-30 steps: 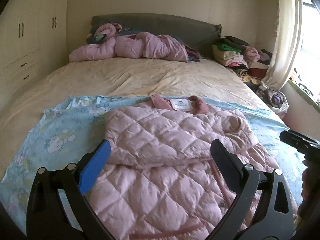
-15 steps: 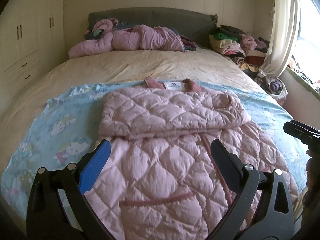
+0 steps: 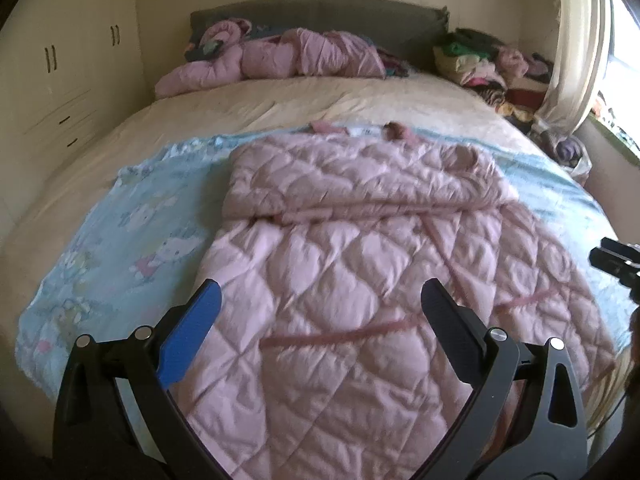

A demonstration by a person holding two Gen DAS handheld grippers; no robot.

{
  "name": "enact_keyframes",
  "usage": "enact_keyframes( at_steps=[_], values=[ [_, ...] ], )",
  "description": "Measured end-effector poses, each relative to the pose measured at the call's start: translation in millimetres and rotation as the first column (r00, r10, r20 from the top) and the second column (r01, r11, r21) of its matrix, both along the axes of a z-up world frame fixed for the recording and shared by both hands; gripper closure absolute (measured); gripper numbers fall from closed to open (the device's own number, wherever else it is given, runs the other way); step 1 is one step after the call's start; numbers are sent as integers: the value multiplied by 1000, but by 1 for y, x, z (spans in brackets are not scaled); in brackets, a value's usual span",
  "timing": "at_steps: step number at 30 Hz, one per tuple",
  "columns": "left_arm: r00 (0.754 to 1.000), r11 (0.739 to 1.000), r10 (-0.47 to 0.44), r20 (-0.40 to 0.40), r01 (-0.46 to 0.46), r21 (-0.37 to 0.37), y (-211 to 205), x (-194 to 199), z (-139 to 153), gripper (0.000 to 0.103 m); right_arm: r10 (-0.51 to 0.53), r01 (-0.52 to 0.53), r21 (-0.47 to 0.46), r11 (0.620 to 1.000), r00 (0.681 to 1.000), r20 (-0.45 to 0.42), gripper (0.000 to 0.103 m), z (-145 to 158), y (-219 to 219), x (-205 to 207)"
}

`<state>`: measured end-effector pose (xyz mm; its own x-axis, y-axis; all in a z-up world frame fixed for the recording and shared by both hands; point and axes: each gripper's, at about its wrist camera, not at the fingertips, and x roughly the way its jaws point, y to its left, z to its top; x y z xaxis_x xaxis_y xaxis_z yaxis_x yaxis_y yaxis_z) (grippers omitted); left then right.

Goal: Fold large clothes
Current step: 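Move the left gripper to the ribbed jacket hem and grasp it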

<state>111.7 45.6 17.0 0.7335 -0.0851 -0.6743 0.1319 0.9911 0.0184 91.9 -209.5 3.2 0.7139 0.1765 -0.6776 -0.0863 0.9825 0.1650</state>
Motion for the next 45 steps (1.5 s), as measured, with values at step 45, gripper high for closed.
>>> enact_keyframes(
  at_steps=[45],
  values=[
    [931,955,32,-363,-135,-264,122,-69,-102,15,-68,72,11,997,978,-195,4,-80,-75,-71]
  ],
)
